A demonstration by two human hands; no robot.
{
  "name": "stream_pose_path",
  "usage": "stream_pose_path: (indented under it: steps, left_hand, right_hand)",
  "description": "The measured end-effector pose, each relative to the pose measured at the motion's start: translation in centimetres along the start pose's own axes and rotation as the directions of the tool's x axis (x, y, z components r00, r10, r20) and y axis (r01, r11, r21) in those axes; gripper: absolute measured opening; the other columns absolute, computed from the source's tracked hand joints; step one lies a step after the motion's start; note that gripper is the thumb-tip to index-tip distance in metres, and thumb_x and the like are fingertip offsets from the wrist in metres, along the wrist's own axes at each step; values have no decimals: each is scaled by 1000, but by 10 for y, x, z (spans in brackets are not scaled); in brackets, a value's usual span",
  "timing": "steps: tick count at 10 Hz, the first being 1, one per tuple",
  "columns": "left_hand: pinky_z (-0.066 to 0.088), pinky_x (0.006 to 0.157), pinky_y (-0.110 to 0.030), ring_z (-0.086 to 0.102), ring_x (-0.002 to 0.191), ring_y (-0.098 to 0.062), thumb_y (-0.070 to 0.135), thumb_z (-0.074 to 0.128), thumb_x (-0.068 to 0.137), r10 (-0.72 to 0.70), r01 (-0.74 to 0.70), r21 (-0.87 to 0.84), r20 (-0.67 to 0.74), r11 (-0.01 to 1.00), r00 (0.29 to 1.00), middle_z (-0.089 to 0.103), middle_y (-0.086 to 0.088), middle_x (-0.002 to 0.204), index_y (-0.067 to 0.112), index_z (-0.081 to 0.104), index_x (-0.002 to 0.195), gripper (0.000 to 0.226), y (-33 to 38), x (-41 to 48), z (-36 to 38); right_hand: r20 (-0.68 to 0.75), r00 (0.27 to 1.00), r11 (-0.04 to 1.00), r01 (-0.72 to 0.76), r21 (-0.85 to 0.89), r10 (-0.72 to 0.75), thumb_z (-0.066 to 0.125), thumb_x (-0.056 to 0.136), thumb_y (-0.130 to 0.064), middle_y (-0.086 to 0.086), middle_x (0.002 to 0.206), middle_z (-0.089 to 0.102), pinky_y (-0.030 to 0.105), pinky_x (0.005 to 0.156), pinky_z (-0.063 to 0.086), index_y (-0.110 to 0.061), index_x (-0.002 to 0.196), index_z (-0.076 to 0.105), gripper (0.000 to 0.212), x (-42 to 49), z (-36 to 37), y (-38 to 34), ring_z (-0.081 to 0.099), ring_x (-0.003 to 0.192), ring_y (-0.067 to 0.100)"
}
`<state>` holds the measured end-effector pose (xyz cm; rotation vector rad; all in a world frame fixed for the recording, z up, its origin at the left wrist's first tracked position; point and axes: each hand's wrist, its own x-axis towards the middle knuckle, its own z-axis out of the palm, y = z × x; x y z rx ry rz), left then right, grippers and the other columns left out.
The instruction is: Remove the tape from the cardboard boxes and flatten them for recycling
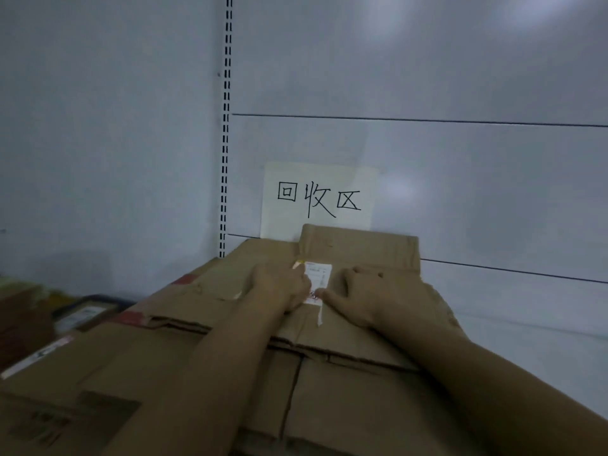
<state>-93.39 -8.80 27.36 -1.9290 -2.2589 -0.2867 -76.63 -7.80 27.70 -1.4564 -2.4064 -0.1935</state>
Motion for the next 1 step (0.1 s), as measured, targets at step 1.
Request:
stream_pose_path:
  steps: [1]
  left_hand:
    - [33,107,-42,44,129,-28,46,19,99,197,-198,-2,-87,980,976,43,-10,146,22,35,144,53,-3,-14,-33]
  right_hand:
    - [-262,934,953,280,114,-243,52,88,-56,-1,136,52,30,102,35,-20,133,50,57,-17,-51,-6,50,121,18]
